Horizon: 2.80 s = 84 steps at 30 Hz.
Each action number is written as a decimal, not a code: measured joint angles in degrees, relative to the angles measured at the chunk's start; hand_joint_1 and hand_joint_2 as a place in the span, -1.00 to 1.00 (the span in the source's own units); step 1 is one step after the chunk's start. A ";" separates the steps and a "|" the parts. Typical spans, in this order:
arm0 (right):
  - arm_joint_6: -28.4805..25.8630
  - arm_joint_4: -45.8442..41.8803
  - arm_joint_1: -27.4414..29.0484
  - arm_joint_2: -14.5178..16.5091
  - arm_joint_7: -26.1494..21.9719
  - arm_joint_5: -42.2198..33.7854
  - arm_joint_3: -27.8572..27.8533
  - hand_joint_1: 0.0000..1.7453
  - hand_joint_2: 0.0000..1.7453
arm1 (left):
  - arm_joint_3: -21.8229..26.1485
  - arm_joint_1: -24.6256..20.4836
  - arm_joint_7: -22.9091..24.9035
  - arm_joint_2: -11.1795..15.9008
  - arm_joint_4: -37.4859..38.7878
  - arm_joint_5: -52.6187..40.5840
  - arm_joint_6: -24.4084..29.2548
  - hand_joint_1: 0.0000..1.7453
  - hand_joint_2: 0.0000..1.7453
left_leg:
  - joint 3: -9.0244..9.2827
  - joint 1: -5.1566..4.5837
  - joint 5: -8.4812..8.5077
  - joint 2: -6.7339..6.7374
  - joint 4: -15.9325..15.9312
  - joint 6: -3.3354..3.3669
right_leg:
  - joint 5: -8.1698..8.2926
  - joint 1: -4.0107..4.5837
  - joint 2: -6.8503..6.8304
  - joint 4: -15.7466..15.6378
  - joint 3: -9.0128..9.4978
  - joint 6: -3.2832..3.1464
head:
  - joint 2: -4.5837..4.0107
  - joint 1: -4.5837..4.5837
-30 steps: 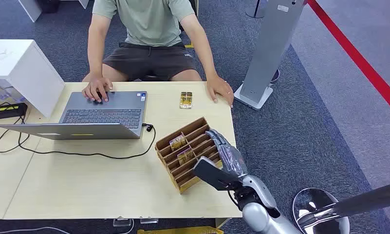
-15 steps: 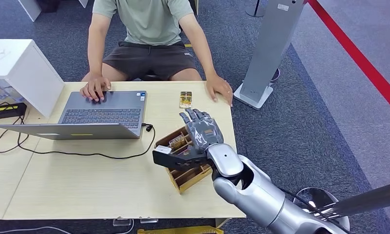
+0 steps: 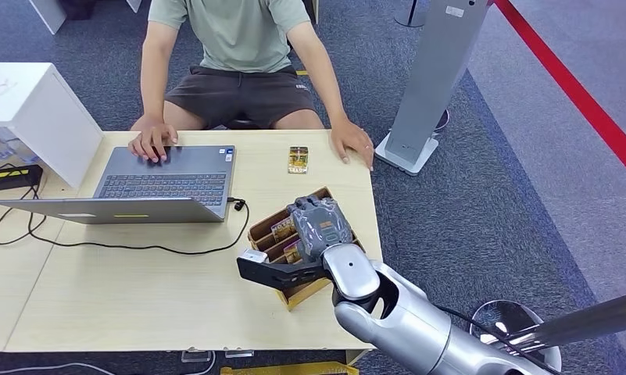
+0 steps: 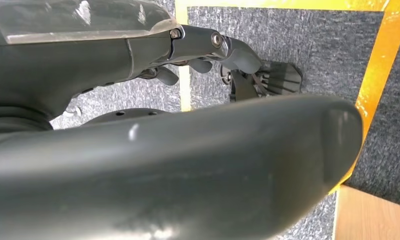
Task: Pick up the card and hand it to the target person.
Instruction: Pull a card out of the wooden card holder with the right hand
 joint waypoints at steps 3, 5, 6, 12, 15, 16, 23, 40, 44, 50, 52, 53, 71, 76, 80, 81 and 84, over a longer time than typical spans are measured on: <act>0.01 -0.96 0.57 -0.49 0.52 -0.56 0.13 -0.28 1.00 | 0.00 0.01 0.00 0.20 0.00 -0.15 -0.21 -1.00 -1.00 | -0.01 0.00 0.00 0.00 0.00 0.00 | 0.00 0.00 0.00 0.00 0.00 0.00 | 0.00 -0.03; 0.01 -1.30 0.92 -0.79 0.82 -0.76 0.13 -0.22 1.00 | 0.00 0.02 0.21 0.28 -0.01 -0.19 -0.21 -1.00 -1.00 | -0.01 0.00 0.00 0.00 0.00 0.00 | 0.00 0.00 0.00 0.00 0.00 0.00 | 0.00 0.00; 0.00 -1.38 1.08 -0.93 0.89 -0.81 0.13 -0.20 1.00 | 0.00 0.02 0.41 0.31 -0.01 -0.20 -0.21 -1.00 -1.00 | -0.01 0.00 0.00 0.00 0.00 0.00 | 0.00 0.00 0.00 0.00 0.00 0.00 | 0.00 0.02; -0.13 -1.43 1.93 -1.32 0.95 -1.19 0.26 -0.08 1.00 | 0.00 0.06 1.57 0.44 0.00 -0.13 -0.13 -1.00 -1.00 | -0.01 0.00 0.00 0.01 0.00 0.00 | 0.00 0.00 0.01 0.00 0.00 0.00 | 0.00 0.07; -0.17 -1.43 2.36 -1.34 0.93 -1.49 0.30 -0.10 1.00 | 0.00 0.06 1.82 0.48 0.01 -0.05 -0.07 -1.00 -1.00 | -0.01 0.00 0.00 0.01 0.00 0.00 | 0.00 0.00 0.01 0.00 0.00 0.00 | 0.00 0.02; -0.17 -1.43 2.50 -1.37 0.93 -1.57 0.32 -0.11 1.00 | 0.00 0.06 1.86 0.48 0.00 -0.04 -0.05 -1.00 -1.00 | -0.01 0.00 0.00 0.01 0.00 0.00 | 0.00 0.00 0.01 0.00 0.00 0.00 | 0.00 0.01; -0.17 -1.30 3.19 -1.60 0.93 -2.35 0.62 -0.13 1.00 | 0.00 0.06 1.85 0.48 0.00 -0.20 -0.03 -1.00 -1.00 | -0.02 0.00 0.00 0.01 0.00 0.00 | 0.00 0.00 0.01 0.00 0.00 0.00 | 0.00 0.04; -0.60 1.76 3.44 -1.32 0.62 -3.60 2.05 0.11 1.00 | 0.00 0.05 1.81 0.57 -0.01 -0.63 -0.20 -1.00 -1.00 | -0.02 0.00 0.00 0.01 0.00 0.00 | 0.00 0.00 0.01 0.00 0.00 0.00 | 0.00 0.04; -0.81 2.00 3.44 -1.25 0.58 -3.78 2.13 0.47 1.00 | 0.00 0.06 1.81 0.57 -0.01 -0.63 -0.21 -1.00 -1.00 | -0.02 0.00 0.00 0.01 0.00 0.00 | 0.00 0.00 0.01 0.00 0.01 0.00 | 0.00 0.03; -0.85 2.09 3.44 -1.15 0.58 -3.84 2.19 0.59 1.00 | 0.00 0.06 1.81 0.57 -0.01 -0.62 -0.22 -1.00 -1.00 | -0.02 0.00 0.00 0.01 0.00 0.00 | 0.00 0.00 0.01 0.00 0.00 0.00 | 0.00 0.05; -0.85 2.09 3.44 -1.15 0.58 -3.84 2.19 0.60 1.00 | 0.00 0.06 1.81 0.57 -0.01 -0.62 -0.22 -1.00 -1.00 | -0.02 0.00 0.00 0.01 0.00 0.00 | 0.00 0.00 0.01 0.00 0.00 0.00 | 0.00 0.05; -0.85 2.09 3.44 -1.15 0.58 -3.84 2.19 0.60 1.00 | 0.00 0.06 1.81 0.57 -0.01 -0.62 -0.22 -1.00 -1.00 | -0.02 0.00 0.00 0.01 0.00 0.00 | 0.00 0.00 0.01 0.00 0.00 0.00 | 0.00 0.05; -1.42 1.49 3.62 -1.43 1.68 -2.63 1.62 0.56 1.00 | 0.00 0.06 0.90 0.57 -0.01 -1.40 -0.77 -1.00 -1.00 | -0.01 0.00 0.00 0.01 0.00 0.00 | 0.00 0.00 0.01 0.00 0.00 0.00 | 0.00 0.05; -0.74 -1.03 2.15 -2.02 2.46 -1.78 0.81 0.56 1.00 | -0.01 0.08 1.02 0.58 0.01 -1.78 -0.98 -1.00 -1.00 | -0.01 0.00 0.00 0.02 0.01 0.00 | 0.01 0.00 0.02 0.00 0.01 0.00 | 0.00 0.08; 0.11 -3.61 -1.96 -2.38 2.90 -2.66 -0.24 0.56 1.00 | -0.04 0.08 1.08 0.59 0.01 -2.19 -1.09 -1.00 -1.00 | 0.00 0.00 0.01 0.04 0.01 0.00 | 0.04 0.00 0.03 0.01 0.00 -0.04 | 0.00 0.04; 0.29 -4.06 -3.56 -2.43 2.99 -3.36 -0.52 0.56 1.00 | -0.06 0.07 1.06 0.59 0.01 -2.37 -1.14 -1.00 -1.00 | 0.01 0.00 0.01 0.05 0.01 0.00 | 0.05 0.00 0.04 0.02 0.00 -0.05 | 0.00 0.04; 0.92 -4.56 -8.38 -2.48 3.43 -6.23 -1.37 0.56 1.00 | -0.22 0.05 1.03 0.59 0.01 -2.92 -1.25 -1.00 -1.00 | 0.00 0.00 0.02 0.05 0.01 0.00 | 0.06 0.00 0.04 0.02 0.00 -0.07 | 0.00 -0.02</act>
